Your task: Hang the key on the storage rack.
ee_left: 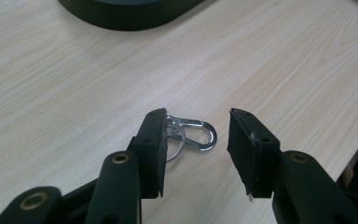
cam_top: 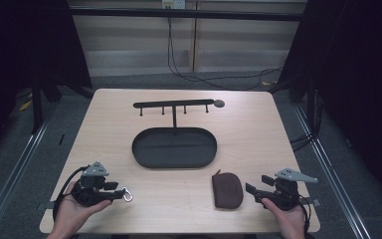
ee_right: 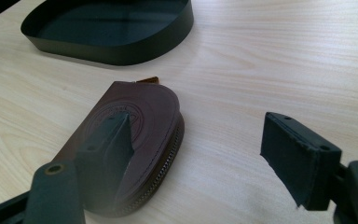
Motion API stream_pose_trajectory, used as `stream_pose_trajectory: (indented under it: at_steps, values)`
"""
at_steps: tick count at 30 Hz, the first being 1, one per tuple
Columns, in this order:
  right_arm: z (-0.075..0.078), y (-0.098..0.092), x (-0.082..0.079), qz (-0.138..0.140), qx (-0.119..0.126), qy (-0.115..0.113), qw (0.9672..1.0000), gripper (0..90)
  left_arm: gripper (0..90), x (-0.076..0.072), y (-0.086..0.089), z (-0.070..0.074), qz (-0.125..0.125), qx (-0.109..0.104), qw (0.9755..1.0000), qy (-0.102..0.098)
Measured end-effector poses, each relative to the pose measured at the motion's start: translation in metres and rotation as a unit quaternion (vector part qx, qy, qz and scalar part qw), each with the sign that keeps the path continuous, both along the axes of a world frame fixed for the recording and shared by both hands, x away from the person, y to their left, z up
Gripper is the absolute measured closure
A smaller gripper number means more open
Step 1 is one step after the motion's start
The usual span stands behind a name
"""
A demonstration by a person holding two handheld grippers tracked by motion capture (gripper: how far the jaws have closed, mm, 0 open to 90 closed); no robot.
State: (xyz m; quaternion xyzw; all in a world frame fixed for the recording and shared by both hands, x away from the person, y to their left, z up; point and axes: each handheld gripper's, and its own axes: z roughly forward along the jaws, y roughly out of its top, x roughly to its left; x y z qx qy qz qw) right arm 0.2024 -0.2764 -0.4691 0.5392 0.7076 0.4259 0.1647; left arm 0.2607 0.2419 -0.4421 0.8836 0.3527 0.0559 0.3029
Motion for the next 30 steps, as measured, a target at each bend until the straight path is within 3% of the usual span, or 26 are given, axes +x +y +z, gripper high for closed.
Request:
stream_pose_trajectory:
  at_steps: [4,6,10,13,18,19,30]
  values:
    - [0.0,0.003,0.001,0.009,-0.008,0.002,0.9999,24.7,57.0,0.007,-0.003,0.002,-0.003,0.01,0.9999,0.008]
    - [-0.001,0.005,0.002,0.017,-0.013,0.003,0.9998,24.6,59.0,0.014,-0.004,0.004,0.006,0.029,0.9992,0.025]
    - [-0.001,0.005,0.002,0.021,-0.014,0.006,0.9997,24.5,60.0,0.018,-0.004,0.006,0.014,0.032,0.9987,0.037]
    - [-0.002,0.005,0.003,0.021,-0.014,0.009,0.9997,24.4,60.4,0.023,-0.006,0.008,0.011,0.051,0.9975,0.047]
    - [-0.003,0.005,0.004,0.017,-0.02,0.016,0.9995,24.4,60.3,0.028,-0.009,0.007,0.002,0.063,0.9957,0.068]
    - [-0.004,0.005,0.004,0.017,-0.02,0.017,0.9995,24.4,60.0,0.029,-0.01,0.005,0.001,0.072,0.9943,0.079]
    - [-0.005,0.005,0.005,0.014,-0.021,0.023,0.9994,24.3,57.1,0.037,-0.018,0.002,-0.009,0.098,0.9901,0.1]
